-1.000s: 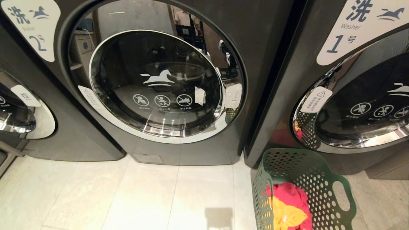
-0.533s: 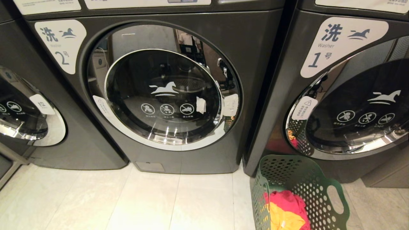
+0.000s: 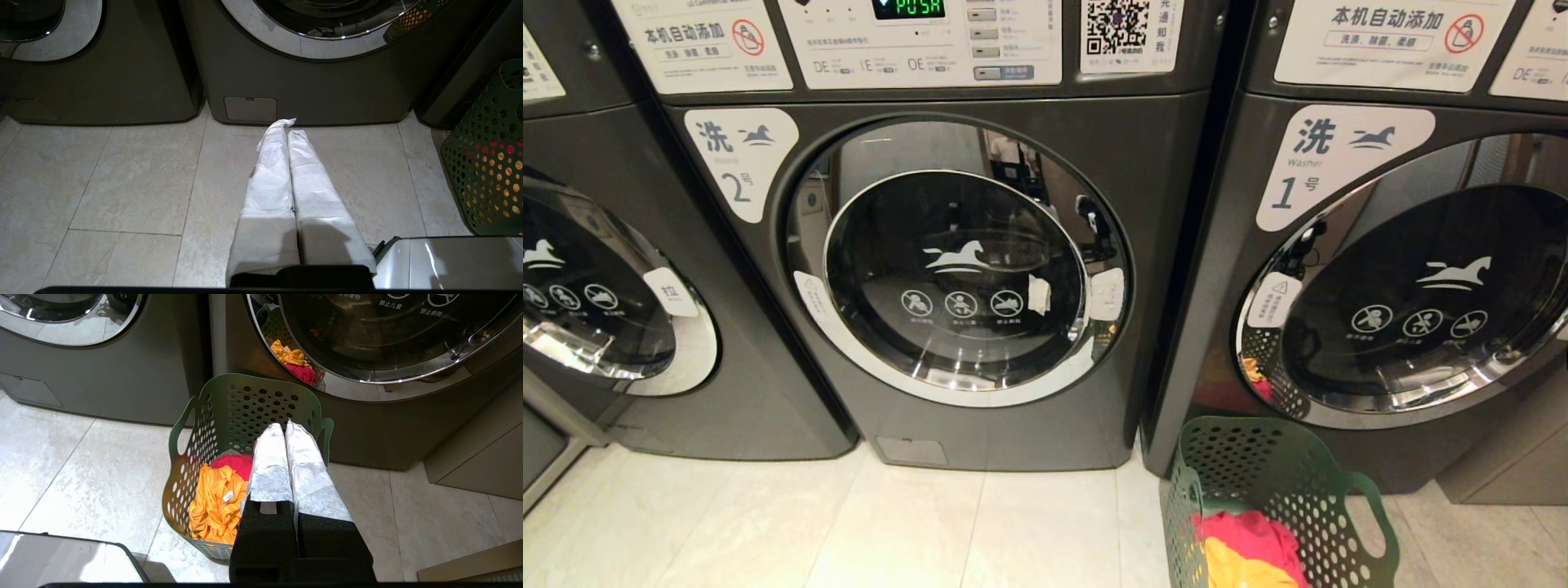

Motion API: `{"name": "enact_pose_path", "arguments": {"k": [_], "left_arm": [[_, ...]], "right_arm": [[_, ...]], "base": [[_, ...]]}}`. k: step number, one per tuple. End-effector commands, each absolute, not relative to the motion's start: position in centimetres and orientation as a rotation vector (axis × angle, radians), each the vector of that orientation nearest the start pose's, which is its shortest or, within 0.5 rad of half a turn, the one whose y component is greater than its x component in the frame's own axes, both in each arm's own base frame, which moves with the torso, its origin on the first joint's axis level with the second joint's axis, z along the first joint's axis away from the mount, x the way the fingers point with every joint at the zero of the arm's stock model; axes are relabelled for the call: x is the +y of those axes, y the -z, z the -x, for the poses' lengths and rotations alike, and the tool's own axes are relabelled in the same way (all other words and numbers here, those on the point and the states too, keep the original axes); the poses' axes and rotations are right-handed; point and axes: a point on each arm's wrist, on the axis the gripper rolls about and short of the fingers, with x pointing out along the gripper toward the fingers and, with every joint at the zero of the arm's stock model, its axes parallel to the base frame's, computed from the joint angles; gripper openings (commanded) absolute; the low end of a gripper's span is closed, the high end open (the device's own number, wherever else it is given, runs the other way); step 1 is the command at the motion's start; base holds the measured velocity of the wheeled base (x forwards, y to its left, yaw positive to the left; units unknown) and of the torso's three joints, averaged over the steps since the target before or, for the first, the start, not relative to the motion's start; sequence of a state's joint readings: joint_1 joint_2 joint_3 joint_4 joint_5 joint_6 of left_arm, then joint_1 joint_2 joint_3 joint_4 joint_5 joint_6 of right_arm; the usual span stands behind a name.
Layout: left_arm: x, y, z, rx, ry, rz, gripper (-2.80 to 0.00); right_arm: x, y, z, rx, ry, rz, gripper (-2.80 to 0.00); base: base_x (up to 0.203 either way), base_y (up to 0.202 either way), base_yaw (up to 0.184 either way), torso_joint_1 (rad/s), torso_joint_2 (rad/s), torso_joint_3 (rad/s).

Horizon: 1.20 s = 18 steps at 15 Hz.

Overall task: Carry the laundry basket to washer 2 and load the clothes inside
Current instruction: Open the lid of the washing machine

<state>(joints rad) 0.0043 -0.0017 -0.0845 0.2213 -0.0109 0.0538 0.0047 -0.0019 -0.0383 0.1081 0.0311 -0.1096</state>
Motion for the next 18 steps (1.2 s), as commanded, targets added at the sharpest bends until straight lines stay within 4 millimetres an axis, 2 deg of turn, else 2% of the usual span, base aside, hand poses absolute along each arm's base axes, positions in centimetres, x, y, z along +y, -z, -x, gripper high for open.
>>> {"name": "enact_pose_path", "arguments": {"k": [1, 13, 18], "left_arm": [[-0.04, -7.58, 3.08, 0.138, 0.011, -0.052, -2.8], [-0.04, -7.59, 3.06, 0.139, 0.012, -0.057, -2.8], [-0.04, -7.59, 3.06, 0.139, 0.012, -0.057, -2.8]], "right_arm": [[0.06, -7.51, 2.61, 0.067, -0.039, 0.109, -2.8], [0.06, -7.51, 2.61, 0.067, -0.039, 0.108, -2.8], [0.06, -7.49, 2.61, 0.069, -0.039, 0.109, -2.8]], "base": [[0.0, 0.0, 0.0, 0.005, 0.0, 0.105], [0.0, 0.0, 0.0, 0.001, 0.0, 0.008], [0.0, -0.14, 0.015, 0.004, 0.0, 0.003]]}}
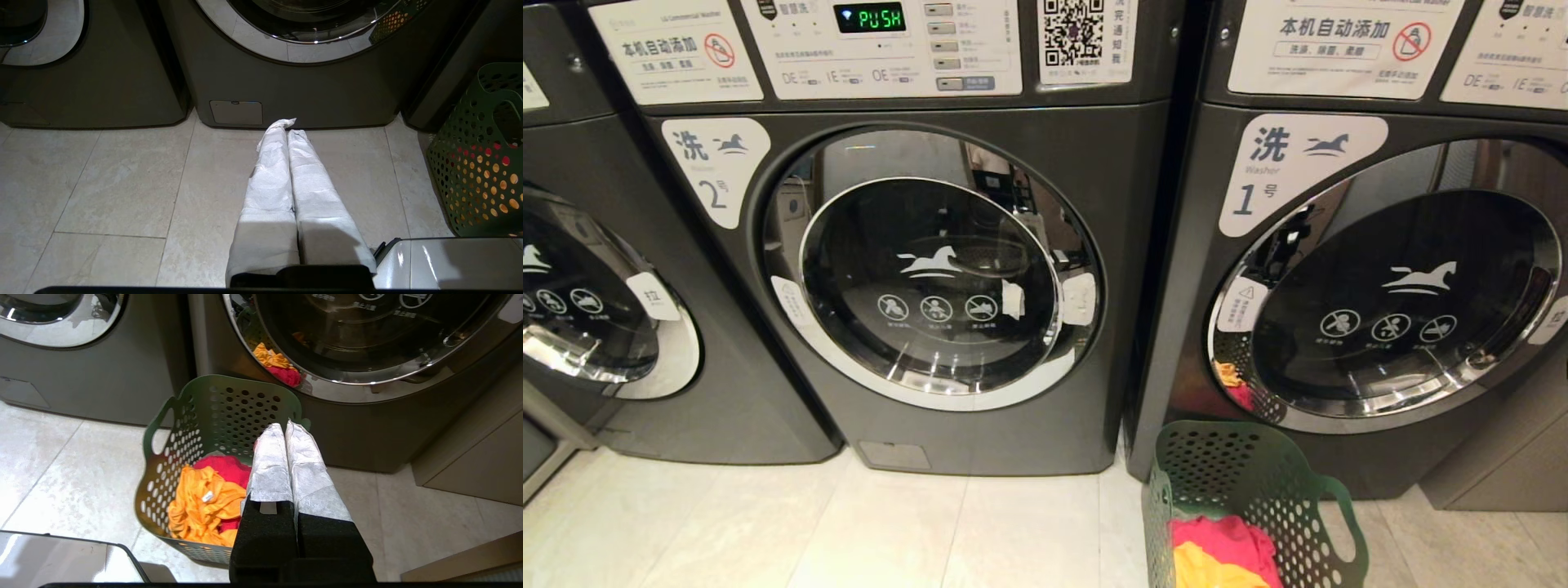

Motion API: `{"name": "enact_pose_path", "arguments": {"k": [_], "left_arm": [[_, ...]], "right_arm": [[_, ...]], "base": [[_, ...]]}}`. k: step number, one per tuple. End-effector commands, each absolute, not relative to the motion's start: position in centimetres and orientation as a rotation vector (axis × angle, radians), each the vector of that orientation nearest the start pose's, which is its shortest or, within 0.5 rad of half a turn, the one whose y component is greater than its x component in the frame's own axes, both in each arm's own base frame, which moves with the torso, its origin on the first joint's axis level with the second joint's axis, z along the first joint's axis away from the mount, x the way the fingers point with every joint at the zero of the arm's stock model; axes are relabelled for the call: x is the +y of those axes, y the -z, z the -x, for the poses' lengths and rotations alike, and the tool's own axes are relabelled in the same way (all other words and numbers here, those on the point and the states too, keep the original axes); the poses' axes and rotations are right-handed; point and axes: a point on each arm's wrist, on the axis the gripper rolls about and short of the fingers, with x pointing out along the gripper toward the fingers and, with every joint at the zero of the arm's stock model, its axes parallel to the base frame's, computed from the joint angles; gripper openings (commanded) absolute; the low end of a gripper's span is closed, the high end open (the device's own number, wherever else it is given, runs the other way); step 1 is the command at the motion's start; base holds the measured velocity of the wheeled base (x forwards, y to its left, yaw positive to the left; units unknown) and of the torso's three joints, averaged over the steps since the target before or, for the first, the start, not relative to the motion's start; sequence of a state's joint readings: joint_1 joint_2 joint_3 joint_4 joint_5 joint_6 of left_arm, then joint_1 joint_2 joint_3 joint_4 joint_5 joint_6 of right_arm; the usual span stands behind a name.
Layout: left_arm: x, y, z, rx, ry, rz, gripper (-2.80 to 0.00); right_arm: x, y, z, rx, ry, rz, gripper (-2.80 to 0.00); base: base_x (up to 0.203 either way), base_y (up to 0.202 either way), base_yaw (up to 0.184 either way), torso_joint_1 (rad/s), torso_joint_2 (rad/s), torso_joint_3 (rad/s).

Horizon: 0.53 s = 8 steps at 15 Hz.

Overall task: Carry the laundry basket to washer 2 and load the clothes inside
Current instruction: Open the lid of the washing machine

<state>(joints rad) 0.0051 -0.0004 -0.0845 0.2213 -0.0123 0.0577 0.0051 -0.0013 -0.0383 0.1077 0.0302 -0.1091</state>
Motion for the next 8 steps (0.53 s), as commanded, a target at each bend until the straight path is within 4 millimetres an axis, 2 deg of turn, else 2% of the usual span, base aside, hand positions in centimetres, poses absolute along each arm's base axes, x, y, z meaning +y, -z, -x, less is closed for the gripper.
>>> {"name": "enact_pose_path", "arguments": {"k": [1, 8], "left_arm": [[-0.04, -7.59, 3.06, 0.139, 0.013, -0.057, -2.8], [-0.05, -7.63, 3.08, 0.138, 0.016, -0.055, -2.8]], "right_arm": [[0.06, -7.51, 2.61, 0.067, -0.039, 0.109, -2.8], [0.06, -7.49, 2.61, 0.068, -0.041, 0.111, -2.8]], "base": [[0.0, -0.19, -0.001, 0.002, 0.0, 0.006], [0.0, -0.189, 0.002, 0.003, 0.0, 0.001]]}}
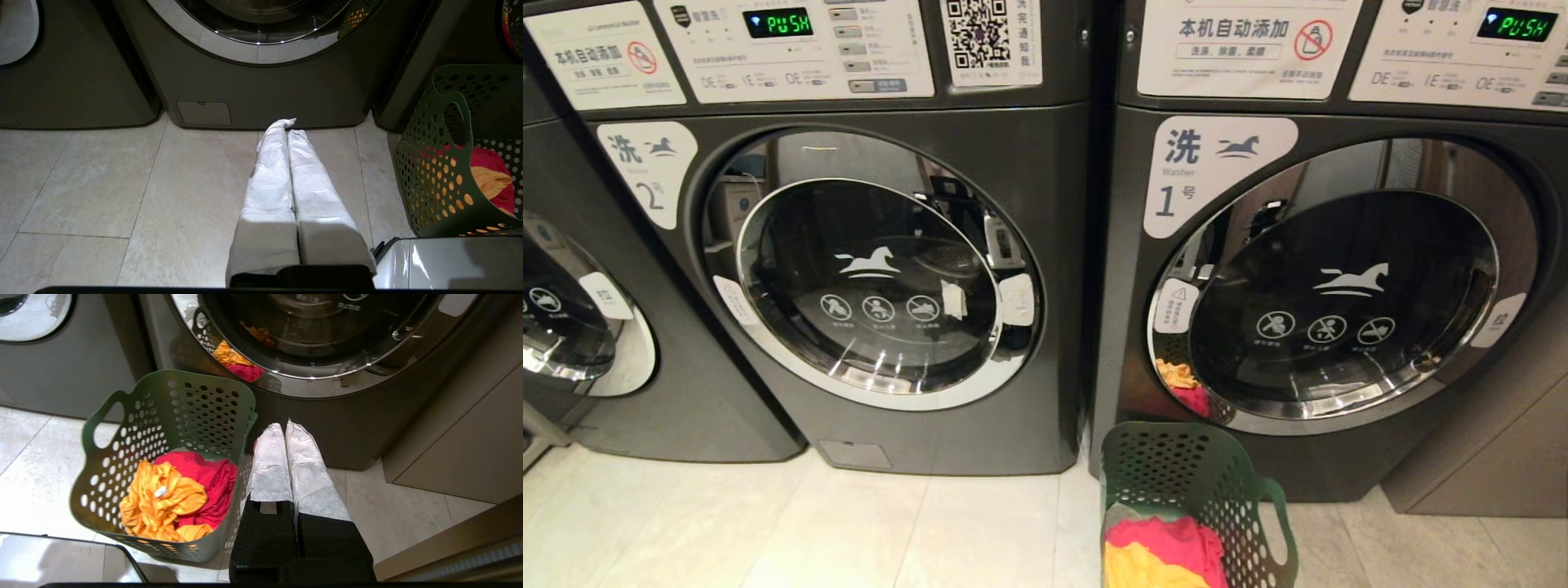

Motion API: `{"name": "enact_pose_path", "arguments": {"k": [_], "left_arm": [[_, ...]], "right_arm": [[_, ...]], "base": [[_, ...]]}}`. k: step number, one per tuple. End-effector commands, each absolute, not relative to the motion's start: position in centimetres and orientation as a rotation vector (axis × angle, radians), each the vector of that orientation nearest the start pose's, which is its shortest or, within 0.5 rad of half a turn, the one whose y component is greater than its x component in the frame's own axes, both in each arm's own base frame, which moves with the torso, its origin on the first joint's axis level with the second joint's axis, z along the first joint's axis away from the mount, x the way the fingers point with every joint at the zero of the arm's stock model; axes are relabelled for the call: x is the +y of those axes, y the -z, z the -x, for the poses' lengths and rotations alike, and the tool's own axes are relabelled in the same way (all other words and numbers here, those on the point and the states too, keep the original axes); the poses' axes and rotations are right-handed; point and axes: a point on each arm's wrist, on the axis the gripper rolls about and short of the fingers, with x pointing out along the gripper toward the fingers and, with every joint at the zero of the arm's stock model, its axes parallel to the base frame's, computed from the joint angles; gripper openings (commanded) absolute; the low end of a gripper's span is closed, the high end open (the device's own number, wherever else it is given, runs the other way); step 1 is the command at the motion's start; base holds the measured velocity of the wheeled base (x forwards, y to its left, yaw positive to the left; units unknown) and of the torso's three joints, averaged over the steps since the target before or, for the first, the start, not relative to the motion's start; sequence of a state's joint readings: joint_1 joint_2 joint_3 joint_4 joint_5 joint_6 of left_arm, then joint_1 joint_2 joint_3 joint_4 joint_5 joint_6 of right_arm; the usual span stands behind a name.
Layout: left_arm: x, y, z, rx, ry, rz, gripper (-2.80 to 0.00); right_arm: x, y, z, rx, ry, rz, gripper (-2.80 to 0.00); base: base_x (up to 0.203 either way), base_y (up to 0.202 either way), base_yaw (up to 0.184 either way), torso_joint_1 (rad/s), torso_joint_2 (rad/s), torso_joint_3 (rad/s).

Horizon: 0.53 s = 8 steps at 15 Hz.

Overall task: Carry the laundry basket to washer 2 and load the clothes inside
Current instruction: Open the lid of the washing machine

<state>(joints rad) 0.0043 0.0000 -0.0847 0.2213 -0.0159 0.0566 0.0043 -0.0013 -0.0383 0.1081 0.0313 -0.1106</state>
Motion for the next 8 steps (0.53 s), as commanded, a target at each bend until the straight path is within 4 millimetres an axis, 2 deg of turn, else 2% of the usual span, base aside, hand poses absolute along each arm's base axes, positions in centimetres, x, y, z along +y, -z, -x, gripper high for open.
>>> {"name": "enact_pose_path", "arguments": {"k": [1, 8], "left_arm": [[-0.05, -7.63, 3.08, 0.138, 0.016, -0.055, -2.8], [-0.04, -7.59, 3.07, 0.139, 0.011, -0.053, -2.8]], "right_arm": [[0.06, -7.49, 2.61, 0.068, -0.041, 0.111, -2.8], [0.06, -7.51, 2.61, 0.067, -0.039, 0.109, -2.8]], "base": [[0.0, -0.188, 0.008, 0.002, 0.0, 0.0], [0.0, -0.19, 0.001, -0.001, 0.0, 0.002]]}}
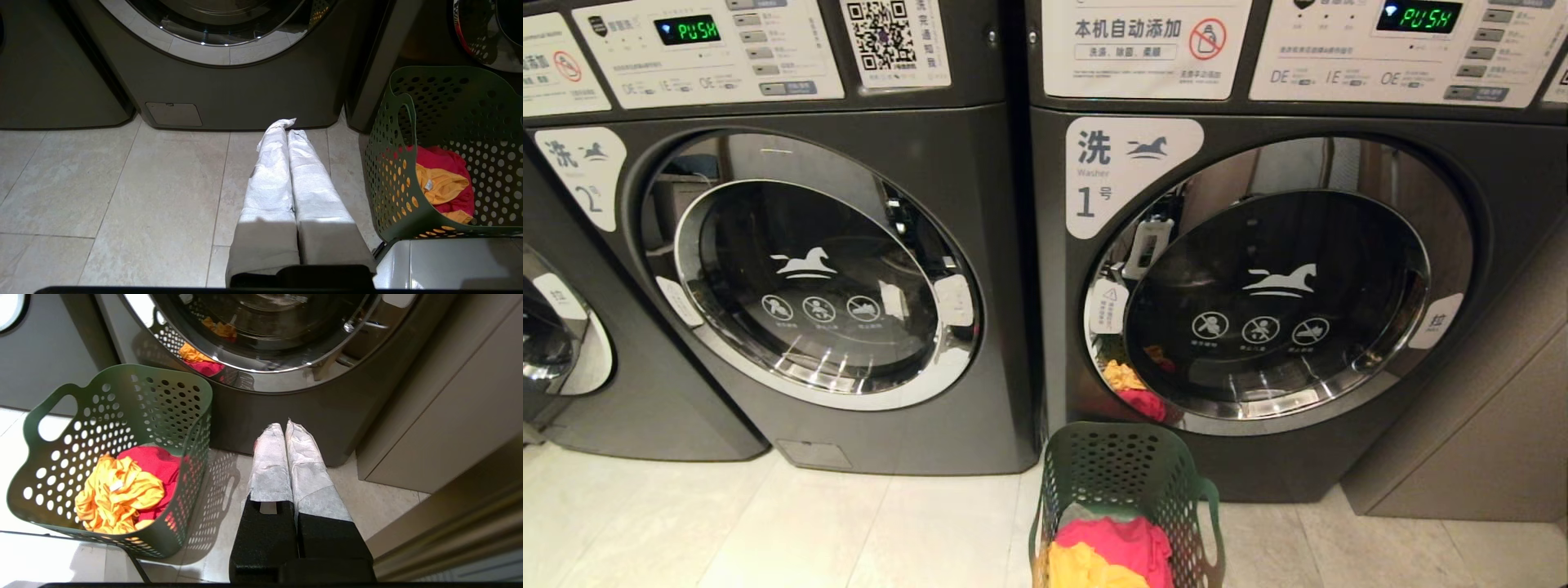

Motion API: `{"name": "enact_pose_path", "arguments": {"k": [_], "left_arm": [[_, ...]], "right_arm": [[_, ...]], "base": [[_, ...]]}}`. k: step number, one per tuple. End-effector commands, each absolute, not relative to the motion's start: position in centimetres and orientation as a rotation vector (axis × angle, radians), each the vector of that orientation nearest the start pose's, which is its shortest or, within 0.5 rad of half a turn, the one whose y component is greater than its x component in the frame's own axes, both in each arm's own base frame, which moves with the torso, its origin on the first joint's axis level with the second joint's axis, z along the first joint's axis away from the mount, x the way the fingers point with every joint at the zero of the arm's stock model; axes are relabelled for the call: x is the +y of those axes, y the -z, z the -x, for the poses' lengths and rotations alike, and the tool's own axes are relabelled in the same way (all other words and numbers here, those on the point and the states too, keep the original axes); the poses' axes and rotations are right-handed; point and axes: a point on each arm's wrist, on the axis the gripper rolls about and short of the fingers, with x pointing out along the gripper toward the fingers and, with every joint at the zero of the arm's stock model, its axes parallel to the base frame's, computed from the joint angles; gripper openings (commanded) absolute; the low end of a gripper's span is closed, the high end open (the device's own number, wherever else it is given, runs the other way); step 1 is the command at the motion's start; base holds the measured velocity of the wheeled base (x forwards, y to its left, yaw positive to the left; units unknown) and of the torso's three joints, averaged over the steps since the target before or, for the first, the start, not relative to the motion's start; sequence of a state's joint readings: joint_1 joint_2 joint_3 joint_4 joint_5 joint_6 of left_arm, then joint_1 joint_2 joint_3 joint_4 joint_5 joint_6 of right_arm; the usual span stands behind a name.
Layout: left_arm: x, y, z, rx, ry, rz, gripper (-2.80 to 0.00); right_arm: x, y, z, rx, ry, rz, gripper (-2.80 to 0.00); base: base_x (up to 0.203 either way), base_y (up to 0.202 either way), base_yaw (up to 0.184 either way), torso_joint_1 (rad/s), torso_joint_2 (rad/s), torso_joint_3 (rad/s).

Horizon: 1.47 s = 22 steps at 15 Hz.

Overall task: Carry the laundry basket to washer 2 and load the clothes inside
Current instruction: Open the lid of the washing machine

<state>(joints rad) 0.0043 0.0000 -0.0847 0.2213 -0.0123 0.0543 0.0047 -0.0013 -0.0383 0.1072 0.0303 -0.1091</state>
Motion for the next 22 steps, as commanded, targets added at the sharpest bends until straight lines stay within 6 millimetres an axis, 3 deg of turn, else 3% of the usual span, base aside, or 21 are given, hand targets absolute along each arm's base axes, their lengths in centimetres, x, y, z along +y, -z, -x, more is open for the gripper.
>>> {"name": "enact_pose_path", "arguments": {"k": [1, 11, 19, 22], "left_arm": [[-0.04, -7.59, 3.06, 0.139, 0.011, -0.053, -2.8], [-0.05, -7.59, 3.06, 0.139, 0.014, -0.052, -2.8], [-0.05, -7.61, 3.07, 0.138, 0.016, -0.052, -2.8], [-0.05, -7.63, 3.08, 0.138, 0.016, -0.052, -2.8]], "right_arm": [[0.06, -7.51, 2.61, 0.067, -0.039, 0.109, -2.8], [0.06, -7.51, 2.61, 0.067, -0.041, 0.109, -2.8], [0.06, -7.49, 2.61, 0.068, -0.042, 0.109, -2.8], [0.06, -7.49, 2.61, 0.068, -0.042, 0.109, -2.8]], "base": [[0.0, -0.121, -0.001, 0.001, 0.01, 0.001], [0.0, -0.005, 0.0, 0.0, 0.0, 0.0], [-0.001, 0.008, -0.174, 0.003, 0.0, 0.0], [0.0, 0.002, -0.025, 0.001, 0.0, 0.001]]}}
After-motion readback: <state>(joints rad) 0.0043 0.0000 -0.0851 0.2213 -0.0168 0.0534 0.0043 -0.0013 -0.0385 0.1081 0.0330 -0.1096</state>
